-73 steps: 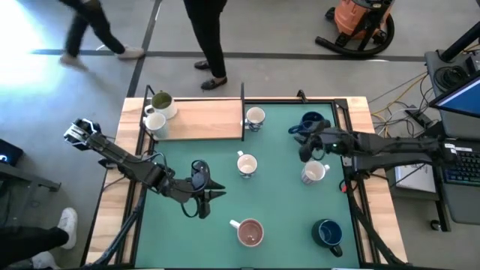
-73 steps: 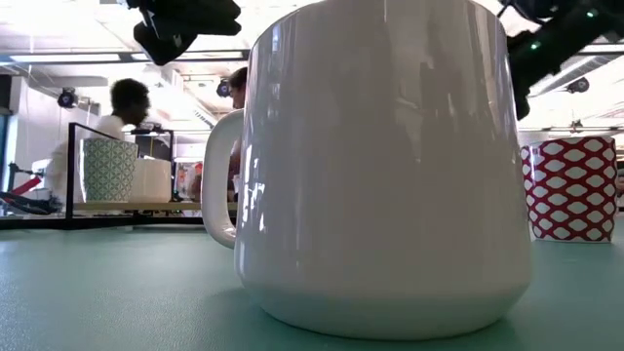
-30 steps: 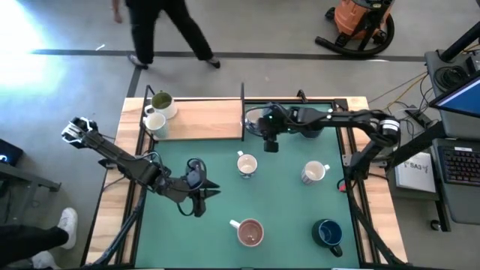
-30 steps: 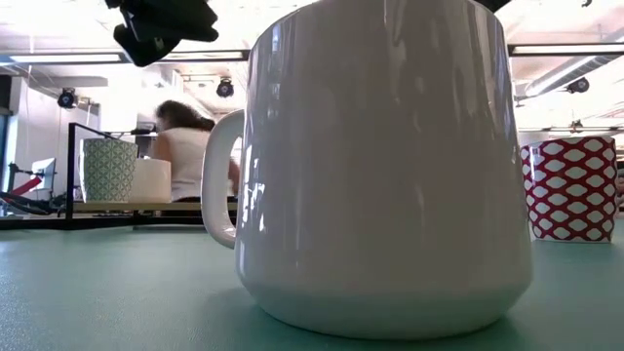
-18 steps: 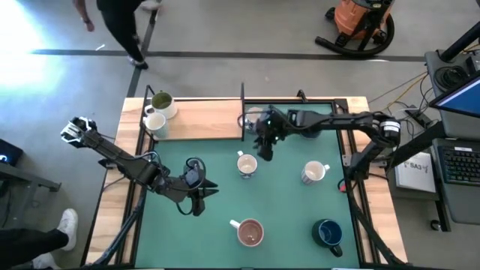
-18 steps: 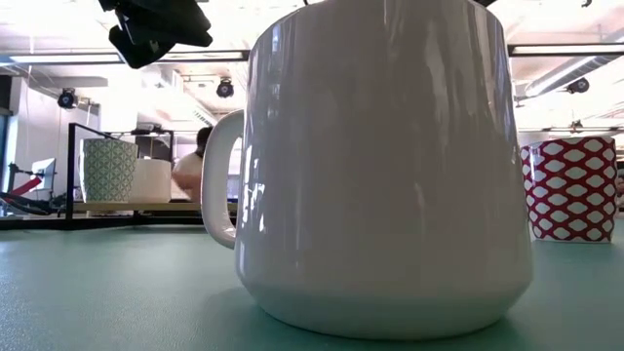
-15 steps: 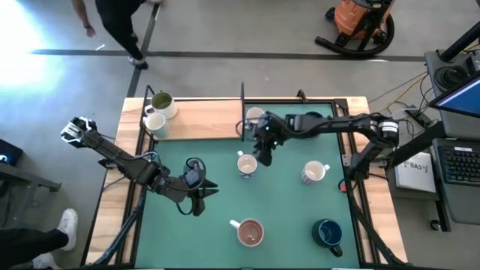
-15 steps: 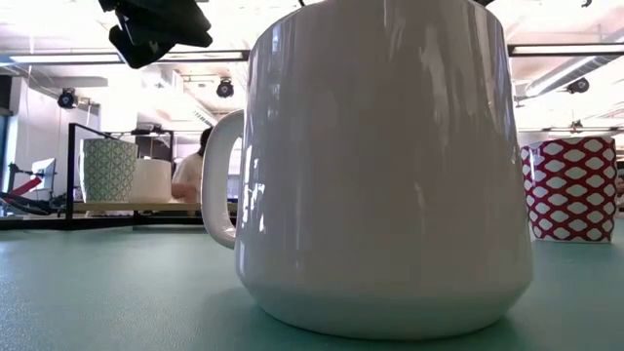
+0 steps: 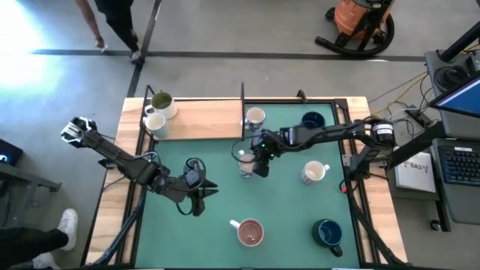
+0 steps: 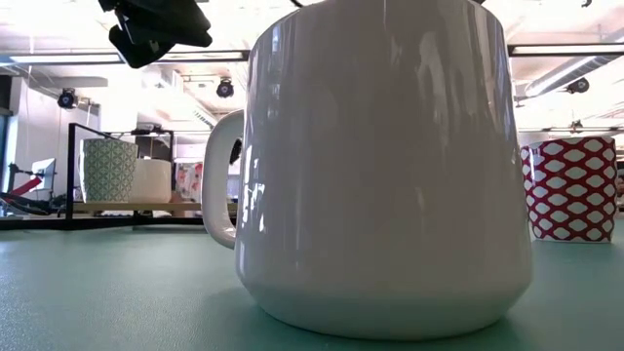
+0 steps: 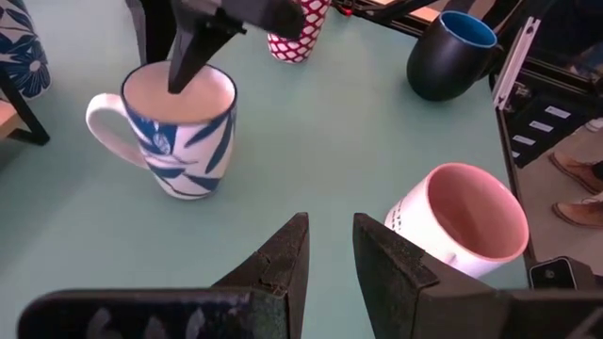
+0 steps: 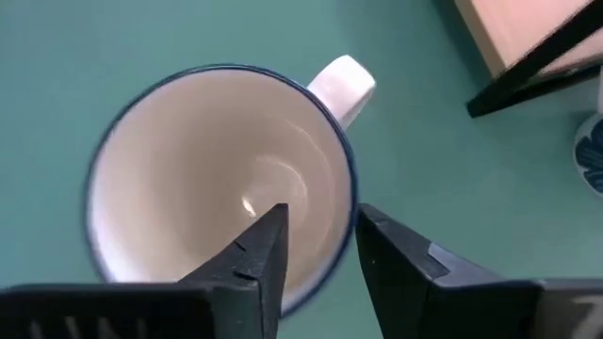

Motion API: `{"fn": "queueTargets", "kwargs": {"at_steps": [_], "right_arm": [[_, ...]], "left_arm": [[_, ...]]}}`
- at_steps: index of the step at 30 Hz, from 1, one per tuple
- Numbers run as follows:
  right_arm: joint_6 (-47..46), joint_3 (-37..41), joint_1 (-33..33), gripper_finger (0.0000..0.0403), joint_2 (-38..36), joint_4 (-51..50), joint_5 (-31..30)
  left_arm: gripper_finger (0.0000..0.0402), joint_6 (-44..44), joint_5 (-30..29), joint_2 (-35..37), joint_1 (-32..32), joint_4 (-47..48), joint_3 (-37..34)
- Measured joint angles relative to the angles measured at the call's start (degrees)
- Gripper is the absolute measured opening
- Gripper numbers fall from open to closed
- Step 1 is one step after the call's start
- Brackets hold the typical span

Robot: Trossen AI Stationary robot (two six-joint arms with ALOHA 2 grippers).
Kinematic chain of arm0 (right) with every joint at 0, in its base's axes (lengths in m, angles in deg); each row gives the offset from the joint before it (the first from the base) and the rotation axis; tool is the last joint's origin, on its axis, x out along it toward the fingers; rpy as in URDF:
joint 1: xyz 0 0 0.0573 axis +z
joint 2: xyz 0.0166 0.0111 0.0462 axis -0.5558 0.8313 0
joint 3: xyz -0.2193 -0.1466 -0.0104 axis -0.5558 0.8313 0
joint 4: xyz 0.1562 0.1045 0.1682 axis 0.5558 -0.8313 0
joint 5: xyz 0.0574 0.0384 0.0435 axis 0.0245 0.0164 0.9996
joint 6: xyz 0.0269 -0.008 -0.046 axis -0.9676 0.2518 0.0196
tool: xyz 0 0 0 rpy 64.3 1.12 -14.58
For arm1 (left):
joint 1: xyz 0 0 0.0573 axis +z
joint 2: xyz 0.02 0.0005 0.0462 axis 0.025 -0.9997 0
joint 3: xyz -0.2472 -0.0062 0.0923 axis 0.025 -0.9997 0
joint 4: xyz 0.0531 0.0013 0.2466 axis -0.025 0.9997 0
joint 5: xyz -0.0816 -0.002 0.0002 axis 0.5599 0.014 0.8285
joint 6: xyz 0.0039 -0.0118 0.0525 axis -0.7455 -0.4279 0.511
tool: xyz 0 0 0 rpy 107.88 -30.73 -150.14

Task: Place coffee mugs
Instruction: Move the bottom blue patterned mug to the center of the table

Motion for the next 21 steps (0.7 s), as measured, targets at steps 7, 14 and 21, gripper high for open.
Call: {"fn": "queueTargets", "kwargs": {"at_steps": [7, 14, 21], "right_arm": [[0.09, -0.07, 0.26, 0.0049, 1.01, 0.24, -0.08], [1.55, -0.82, 1.18, 0.002, 0.75, -0.09, 2.75], [4.05, -6.7, 2.82, 0.002, 0.7, -0.44, 3.47]], "left_arm": [[0.0068, 0.04, 0.02, 0.0, 0.0, 0.02, 0.0], [0.0068, 0.47, 0.04, 0.26, 0.0, 0.17, 0.0], [0.0068, 0.74, 0.04, 1.04, 0.0, 0.5, 0.0]]}}
